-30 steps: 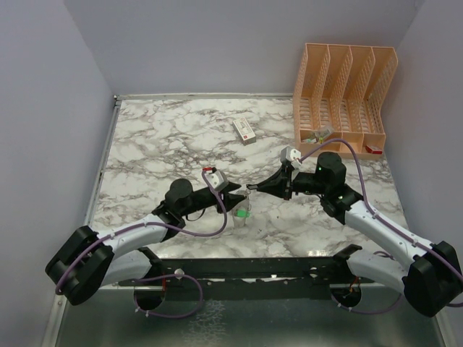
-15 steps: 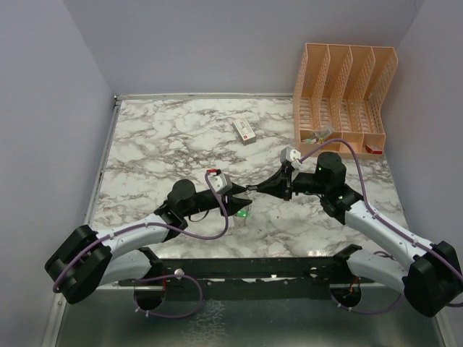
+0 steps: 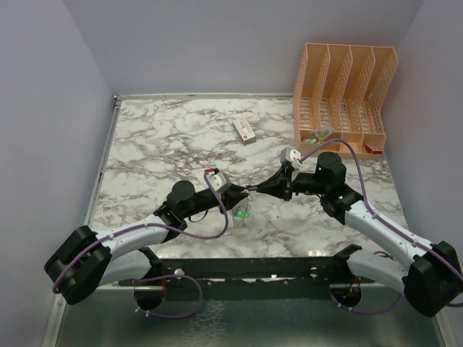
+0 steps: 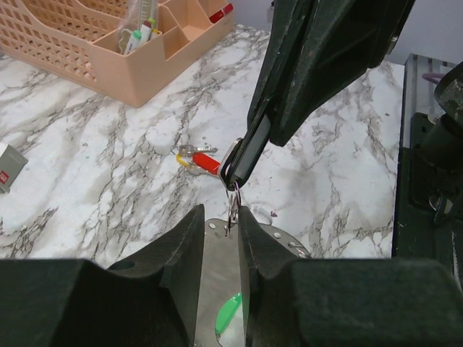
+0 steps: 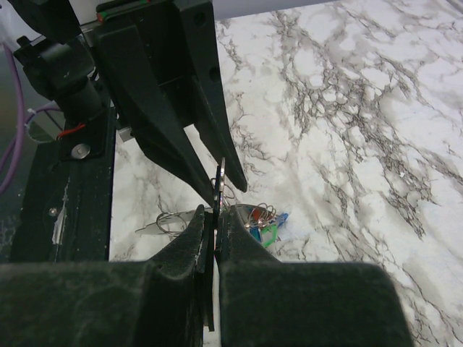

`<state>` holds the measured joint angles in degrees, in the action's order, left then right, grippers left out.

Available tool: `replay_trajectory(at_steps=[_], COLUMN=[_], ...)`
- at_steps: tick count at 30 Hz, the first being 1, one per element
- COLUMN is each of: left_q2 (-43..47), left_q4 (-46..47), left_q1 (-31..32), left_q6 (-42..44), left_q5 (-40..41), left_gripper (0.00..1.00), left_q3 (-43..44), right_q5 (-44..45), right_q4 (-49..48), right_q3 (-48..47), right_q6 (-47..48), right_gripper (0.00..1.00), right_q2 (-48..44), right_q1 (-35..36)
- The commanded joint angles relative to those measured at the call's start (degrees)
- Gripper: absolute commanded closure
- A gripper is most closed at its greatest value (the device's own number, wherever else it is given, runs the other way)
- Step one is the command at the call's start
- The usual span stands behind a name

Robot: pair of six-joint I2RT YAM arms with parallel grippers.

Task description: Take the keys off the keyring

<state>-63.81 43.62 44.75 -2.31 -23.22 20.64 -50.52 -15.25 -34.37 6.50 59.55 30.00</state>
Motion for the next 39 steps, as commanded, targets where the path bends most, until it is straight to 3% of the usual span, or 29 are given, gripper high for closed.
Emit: replay_trajectory(at_steps=[1,10,19,30,39], left_q2=[-1.52,0.42,4.24,10.02,6.85], left_q4=[0.07,-0.34,-0.81,-0.22,4.77], left_q1=[0.27,0.32,0.33,0.34,0.31], left_q6=[0.88,1.37,1.04,-0.57,-2.49], left_q5=[-0.6,-0.18,2.7,4.7,2.03], left_gripper=[0.77,1.0,1.0,1.0,1.0], left_q3=[0.38,-0.38,-2.74,-2.98,-2.05], right_q5=[-1.57,0.13,9.38,8.51,8.31], right_q4=[-0.66,-0.96,-2.47,-3.98,-3.4], right_q3=[-1.44,-0.92,0.44,0.56,-0.26], right_q6=[0.44,0.29,-1.65,-0.92,1.08], right_gripper=[0.99,0.99,0.99,0.99,0.99], right_q2=[-0.77,-1.55,-2.57,1.32,4.19], right_q1=[0.32,0.33,0.35,0.32,2.48])
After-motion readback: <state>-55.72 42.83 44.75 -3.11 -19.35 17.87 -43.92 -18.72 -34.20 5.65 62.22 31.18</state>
